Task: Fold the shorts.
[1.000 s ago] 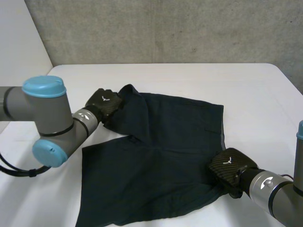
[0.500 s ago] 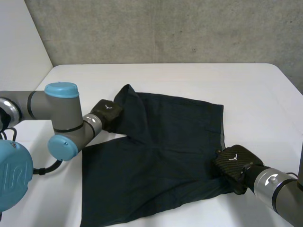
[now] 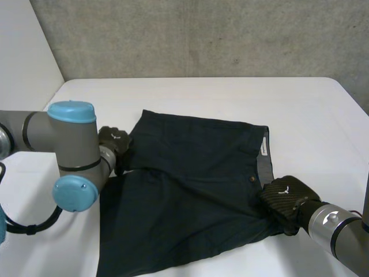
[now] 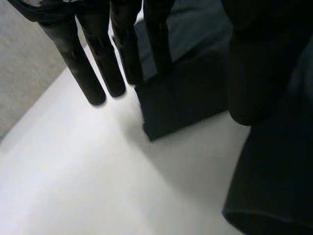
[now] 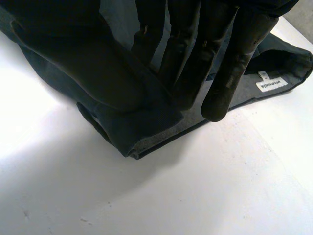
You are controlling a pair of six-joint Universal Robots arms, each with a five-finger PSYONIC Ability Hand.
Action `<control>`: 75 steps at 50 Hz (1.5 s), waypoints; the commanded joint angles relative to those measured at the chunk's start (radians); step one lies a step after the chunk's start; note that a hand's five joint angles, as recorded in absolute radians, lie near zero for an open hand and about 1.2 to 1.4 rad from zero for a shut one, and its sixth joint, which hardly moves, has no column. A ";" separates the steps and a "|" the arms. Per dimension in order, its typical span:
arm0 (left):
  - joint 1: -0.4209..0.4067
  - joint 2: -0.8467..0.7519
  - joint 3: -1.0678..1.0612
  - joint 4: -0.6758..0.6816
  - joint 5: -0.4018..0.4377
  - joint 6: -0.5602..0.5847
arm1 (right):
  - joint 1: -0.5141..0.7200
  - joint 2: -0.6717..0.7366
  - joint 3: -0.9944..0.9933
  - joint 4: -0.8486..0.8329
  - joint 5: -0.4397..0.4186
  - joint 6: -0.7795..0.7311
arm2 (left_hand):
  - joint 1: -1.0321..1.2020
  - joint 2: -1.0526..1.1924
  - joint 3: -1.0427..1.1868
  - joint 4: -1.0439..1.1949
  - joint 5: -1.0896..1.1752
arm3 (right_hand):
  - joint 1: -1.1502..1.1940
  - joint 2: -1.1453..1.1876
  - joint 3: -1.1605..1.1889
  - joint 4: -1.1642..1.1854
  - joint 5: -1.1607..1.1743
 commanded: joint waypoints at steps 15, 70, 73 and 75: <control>-0.090 0.643 -0.599 -0.211 0.026 -0.263 | 0.000 0.069 -0.091 -0.123 0.000 0.310 | 0.027 -0.014 -0.025 -0.019 -0.009 | 0.430 0.224 0.187 0.206 0.226; -0.058 -0.257 0.503 0.172 -0.006 0.110 | 0.063 0.486 -0.773 -0.296 0.169 0.178 | 0.917 0.875 0.864 0.870 0.880 | 0.430 0.224 0.187 0.206 0.226; -0.050 -0.337 0.590 0.179 0.013 0.124 | 0.066 0.557 -0.833 -0.325 0.160 0.136 | 0.917 0.875 0.864 0.870 0.880 | 0.430 0.224 0.187 0.206 0.226; -0.049 -0.401 0.651 0.205 0.059 0.133 | 0.067 0.629 -0.886 -0.382 0.158 0.101 | 0.917 0.875 0.864 0.870 0.880 | 0.430 0.224 0.187 0.206 0.226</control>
